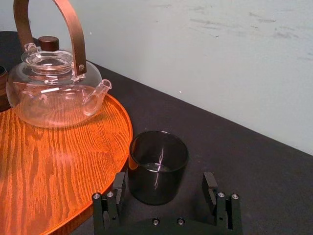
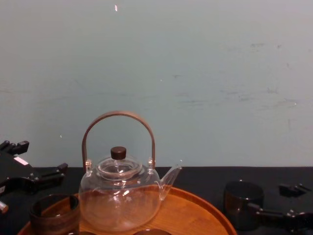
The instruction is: Pick up the glass from the table and place it on the tray.
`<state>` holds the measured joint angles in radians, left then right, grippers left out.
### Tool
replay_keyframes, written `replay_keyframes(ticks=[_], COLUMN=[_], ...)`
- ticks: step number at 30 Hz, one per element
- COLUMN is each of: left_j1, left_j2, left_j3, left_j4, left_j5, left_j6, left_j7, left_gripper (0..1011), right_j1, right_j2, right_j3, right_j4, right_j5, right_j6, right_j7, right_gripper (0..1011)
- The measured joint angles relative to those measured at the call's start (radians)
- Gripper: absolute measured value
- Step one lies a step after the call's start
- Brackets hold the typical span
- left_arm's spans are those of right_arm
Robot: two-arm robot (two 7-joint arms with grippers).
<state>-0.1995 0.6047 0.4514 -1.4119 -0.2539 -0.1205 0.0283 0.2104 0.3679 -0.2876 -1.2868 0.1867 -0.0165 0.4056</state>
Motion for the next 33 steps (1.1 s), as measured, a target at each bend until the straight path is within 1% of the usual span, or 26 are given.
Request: replay_keyframes(ticks=[8,17,21,33], left_j1=[0.0,0.0,0.0,0.0], left_j2=[0.0,0.0,0.0,0.0], left_j3=[0.0,0.0,0.0,0.0], left_j4=[0.0,0.0,0.0,0.0], left_j5=[0.0,0.0,0.0,0.0], left_j6=[0.0,0.0,0.0,0.0], left_j7=[0.0,0.0,0.0,0.0], left_gripper=[1002,1001,1001,1001], right_j1=[0.052,0.097,0.125,0.18], right_j2=[-0.018,-0.031,-0.042,-0.064], right_j3=[-0.021,-0.036,-0.045,-0.064], right_j4=[0.069,0.131,0.173,0.257], right_j5=[0.0,0.003,0.004,0.002], right_j6=[-0.03,-0.056,-0.073,-0.112], right_j7=[0.022,0.038,0.047,0.068], right_gripper=[1002,1002,1002,1002])
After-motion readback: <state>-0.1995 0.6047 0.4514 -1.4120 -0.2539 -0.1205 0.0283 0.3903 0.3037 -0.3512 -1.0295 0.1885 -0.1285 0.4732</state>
